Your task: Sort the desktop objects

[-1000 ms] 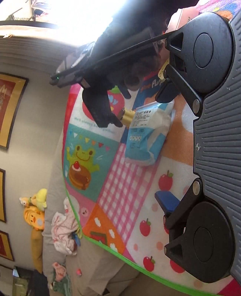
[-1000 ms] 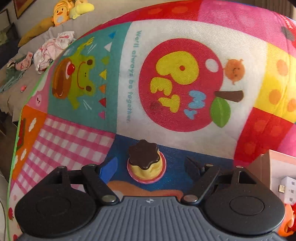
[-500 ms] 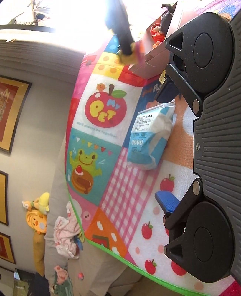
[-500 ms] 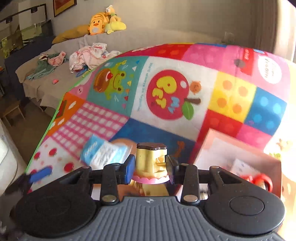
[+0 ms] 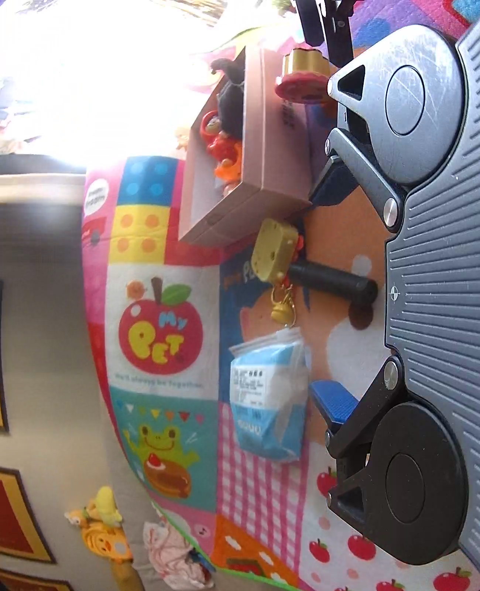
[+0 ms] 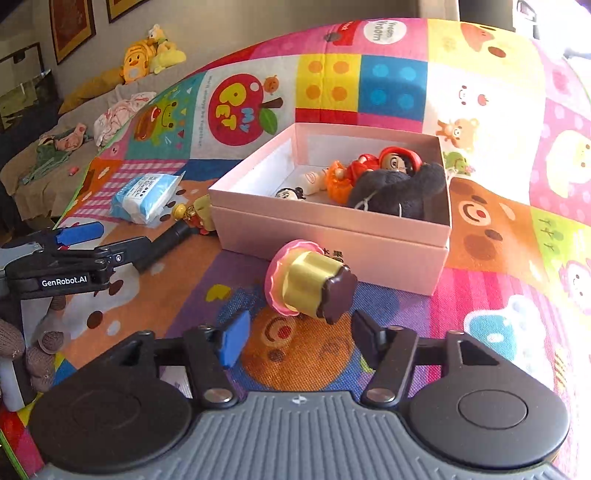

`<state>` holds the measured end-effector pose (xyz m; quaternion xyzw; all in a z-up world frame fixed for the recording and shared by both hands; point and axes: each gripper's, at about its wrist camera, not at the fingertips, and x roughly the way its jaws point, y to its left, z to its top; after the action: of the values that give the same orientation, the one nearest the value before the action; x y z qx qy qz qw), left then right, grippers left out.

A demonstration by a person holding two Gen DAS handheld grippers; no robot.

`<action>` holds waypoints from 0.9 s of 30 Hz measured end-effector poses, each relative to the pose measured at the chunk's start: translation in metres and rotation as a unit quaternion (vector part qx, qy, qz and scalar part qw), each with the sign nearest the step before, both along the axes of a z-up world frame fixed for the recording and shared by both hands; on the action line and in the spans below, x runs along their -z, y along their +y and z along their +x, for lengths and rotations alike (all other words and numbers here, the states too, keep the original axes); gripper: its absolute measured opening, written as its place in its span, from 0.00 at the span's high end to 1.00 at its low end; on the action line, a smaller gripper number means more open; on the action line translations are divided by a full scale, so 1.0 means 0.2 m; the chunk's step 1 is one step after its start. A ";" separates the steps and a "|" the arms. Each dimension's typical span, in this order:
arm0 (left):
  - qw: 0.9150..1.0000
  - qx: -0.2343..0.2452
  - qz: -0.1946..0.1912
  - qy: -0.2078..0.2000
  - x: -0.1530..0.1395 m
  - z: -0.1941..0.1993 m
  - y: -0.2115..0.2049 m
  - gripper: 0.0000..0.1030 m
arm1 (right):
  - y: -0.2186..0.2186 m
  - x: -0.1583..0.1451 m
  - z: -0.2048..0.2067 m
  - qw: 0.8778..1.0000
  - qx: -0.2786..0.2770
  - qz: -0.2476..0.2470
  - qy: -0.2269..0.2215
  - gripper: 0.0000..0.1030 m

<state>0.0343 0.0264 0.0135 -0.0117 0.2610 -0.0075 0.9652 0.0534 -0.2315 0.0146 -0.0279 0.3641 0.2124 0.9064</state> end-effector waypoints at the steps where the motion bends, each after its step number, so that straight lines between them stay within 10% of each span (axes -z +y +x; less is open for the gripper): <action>1: 1.000 0.004 0.005 0.008 0.01 0.01 -0.02 0.00 | -0.01 0.02 -0.01 1.000 0.003 -0.002 -0.003 0.30; 14: 0.997 0.019 0.061 0.053 0.07 0.14 -0.14 0.54 | -0.10 0.11 -0.07 0.999 0.040 0.014 -0.020 0.00; 27: 0.986 0.166 0.002 0.022 -0.07 -0.10 -0.30 0.25 | -0.07 0.12 -0.05 0.999 0.052 -0.002 -0.013 0.00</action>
<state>0.0151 -0.0326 0.0265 0.0336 0.2805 -0.1665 0.9447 0.0425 -0.2462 -0.0103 -0.0132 0.3537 0.1642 0.9208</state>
